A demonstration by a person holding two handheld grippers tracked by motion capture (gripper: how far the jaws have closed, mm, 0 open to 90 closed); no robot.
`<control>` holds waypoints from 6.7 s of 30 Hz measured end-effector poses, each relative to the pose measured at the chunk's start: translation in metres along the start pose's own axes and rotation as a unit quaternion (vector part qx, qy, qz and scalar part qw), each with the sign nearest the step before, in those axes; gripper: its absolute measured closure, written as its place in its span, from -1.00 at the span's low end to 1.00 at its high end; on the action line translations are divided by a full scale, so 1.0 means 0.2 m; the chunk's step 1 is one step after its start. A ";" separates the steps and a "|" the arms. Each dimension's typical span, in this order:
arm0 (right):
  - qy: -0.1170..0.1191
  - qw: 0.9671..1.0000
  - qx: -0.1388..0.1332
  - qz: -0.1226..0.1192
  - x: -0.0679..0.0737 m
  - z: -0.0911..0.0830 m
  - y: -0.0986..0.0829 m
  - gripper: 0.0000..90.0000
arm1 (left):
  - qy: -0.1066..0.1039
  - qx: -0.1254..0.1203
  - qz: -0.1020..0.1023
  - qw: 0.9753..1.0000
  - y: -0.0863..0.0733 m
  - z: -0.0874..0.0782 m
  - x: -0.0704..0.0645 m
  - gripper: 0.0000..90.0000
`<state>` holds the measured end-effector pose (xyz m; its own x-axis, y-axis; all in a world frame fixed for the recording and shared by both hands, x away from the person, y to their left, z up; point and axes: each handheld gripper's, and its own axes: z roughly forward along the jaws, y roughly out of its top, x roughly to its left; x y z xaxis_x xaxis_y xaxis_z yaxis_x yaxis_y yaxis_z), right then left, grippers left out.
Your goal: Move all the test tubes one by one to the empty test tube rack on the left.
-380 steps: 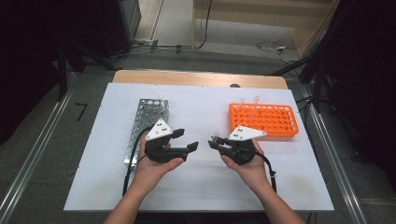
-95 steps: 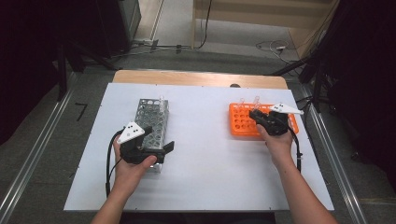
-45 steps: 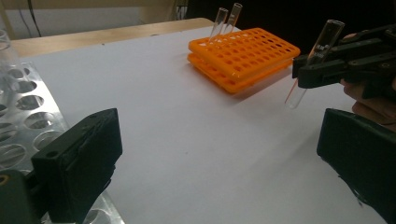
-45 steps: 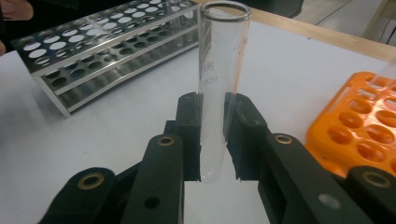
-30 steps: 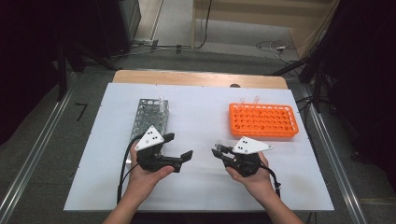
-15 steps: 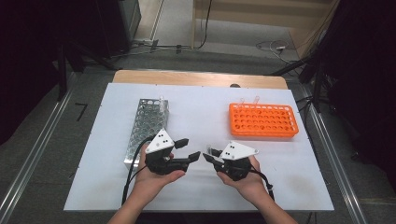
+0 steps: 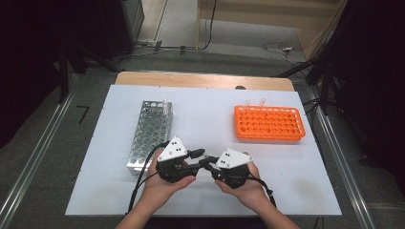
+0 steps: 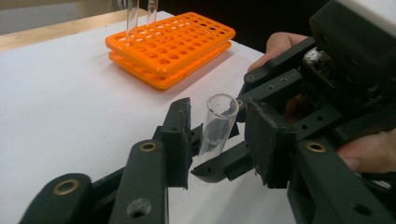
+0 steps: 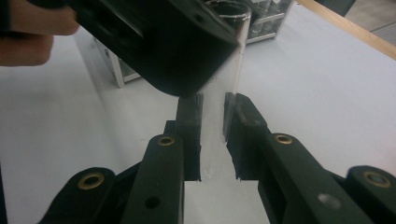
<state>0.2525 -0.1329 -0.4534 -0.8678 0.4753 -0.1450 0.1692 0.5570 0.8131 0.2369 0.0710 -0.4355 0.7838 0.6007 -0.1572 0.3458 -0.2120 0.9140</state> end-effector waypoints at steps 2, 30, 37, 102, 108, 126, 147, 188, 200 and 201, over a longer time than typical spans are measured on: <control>0.002 1.000 0.000 -0.001 0.01 0.00 0.00 0.64 | 0.002 0.002 0.004 1.000 0.00 0.01 -0.01 0.48; 0.057 0.997 -0.017 0.057 -0.07 -0.05 -0.04 -0.73 | 0.022 -0.009 -0.004 1.000 0.01 -0.03 0.04 0.70; 0.061 0.994 -0.032 0.080 -0.18 -0.16 -0.10 -1.00 | 0.035 -0.013 -0.002 0.999 0.02 -0.08 0.08 0.70; -0.027 0.984 -0.040 0.173 -0.53 -0.44 -0.41 -1.00 | 0.225 0.015 -0.022 0.974 0.25 -0.14 0.74 0.70; -0.028 0.984 -0.040 0.171 -0.53 -0.45 -0.41 -1.00 | 0.238 0.033 -0.023 0.971 0.22 -0.10 0.74 0.70; -0.029 0.984 -0.037 0.169 -0.53 -0.43 -0.41 -1.00 | 0.235 0.064 -0.056 0.968 0.16 -0.05 0.75 0.44; -0.029 0.983 -0.044 0.175 -0.54 -0.43 -0.39 -1.00 | 0.163 -0.031 -0.084 0.983 0.10 -0.26 0.56 -0.94; -0.089 0.967 -0.043 0.235 -0.96 -0.33 -0.22 -1.00 | 0.127 -0.059 -0.079 0.987 -0.15 -0.38 0.29 -1.00; -0.139 0.951 -0.021 0.274 -1.10 -0.20 -0.20 -0.52 | 0.126 -0.057 -0.076 0.988 -0.15 -0.38 0.28 -1.00; -0.147 0.951 -0.015 0.273 -1.11 -0.18 -0.20 -0.44 | 0.126 -0.056 -0.075 0.988 -0.15 -0.38 0.27 -1.00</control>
<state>0.4210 -0.2853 -0.4341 -0.4858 0.8600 0.1561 0.5394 0.1544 0.8278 0.2309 0.1684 -0.4429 0.5696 0.7949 -0.2090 0.3787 -0.0282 0.9251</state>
